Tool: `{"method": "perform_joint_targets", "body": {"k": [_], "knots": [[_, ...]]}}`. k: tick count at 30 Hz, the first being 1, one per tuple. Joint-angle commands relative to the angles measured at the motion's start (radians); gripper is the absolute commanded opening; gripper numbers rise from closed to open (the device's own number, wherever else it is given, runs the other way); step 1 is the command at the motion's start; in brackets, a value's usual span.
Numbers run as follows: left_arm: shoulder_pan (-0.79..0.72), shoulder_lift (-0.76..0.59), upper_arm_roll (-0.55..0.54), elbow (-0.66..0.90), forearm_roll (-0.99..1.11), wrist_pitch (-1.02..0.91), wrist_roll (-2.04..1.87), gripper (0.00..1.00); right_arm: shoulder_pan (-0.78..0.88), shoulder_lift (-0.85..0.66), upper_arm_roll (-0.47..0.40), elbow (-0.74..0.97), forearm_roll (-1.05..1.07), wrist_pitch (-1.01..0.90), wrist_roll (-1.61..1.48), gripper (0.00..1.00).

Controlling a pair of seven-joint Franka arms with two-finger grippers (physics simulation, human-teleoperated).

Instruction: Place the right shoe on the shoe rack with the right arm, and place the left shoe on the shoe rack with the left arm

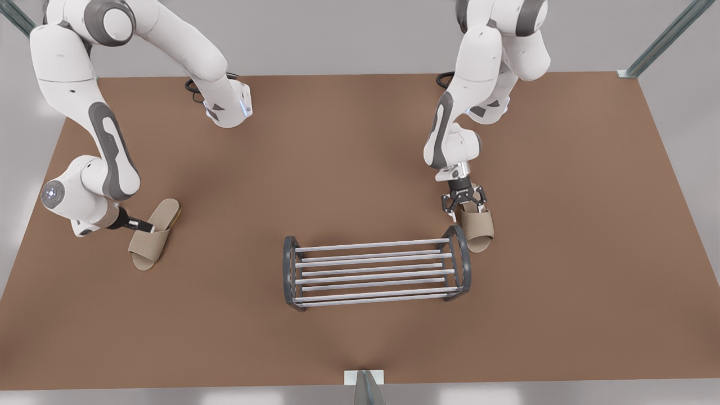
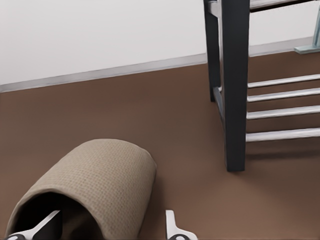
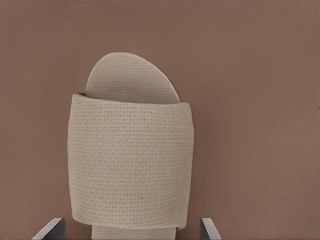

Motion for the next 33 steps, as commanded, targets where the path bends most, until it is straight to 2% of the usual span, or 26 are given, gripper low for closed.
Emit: {"method": "perform_joint_targets", "body": {"k": [1, 9, 11, 33], "knots": [[0.008, 0.003, -0.008, 0.007, 0.001, 0.002, -0.697, 1.00, -0.005, 0.001, 0.001, -0.006, 0.001, 0.027, -0.053, 1.00], [0.029, 0.029, -0.016, 0.020, 0.015, 0.002, -0.698, 1.00, 0.000, -0.009, 0.004, -0.050, 0.003, 0.035, -0.038, 1.00], [0.077, 0.031, -0.059, 0.030, 0.028, 0.000, -0.697, 1.00, 0.000, -0.007, 0.004, -0.056, 0.003, 0.047, -0.038, 1.00], [0.069, 0.014, -0.059, 0.049, 0.030, -0.012, -0.695, 1.00, 0.007, 0.025, 0.002, -0.064, 0.003, 0.115, -0.039, 1.00]]}}
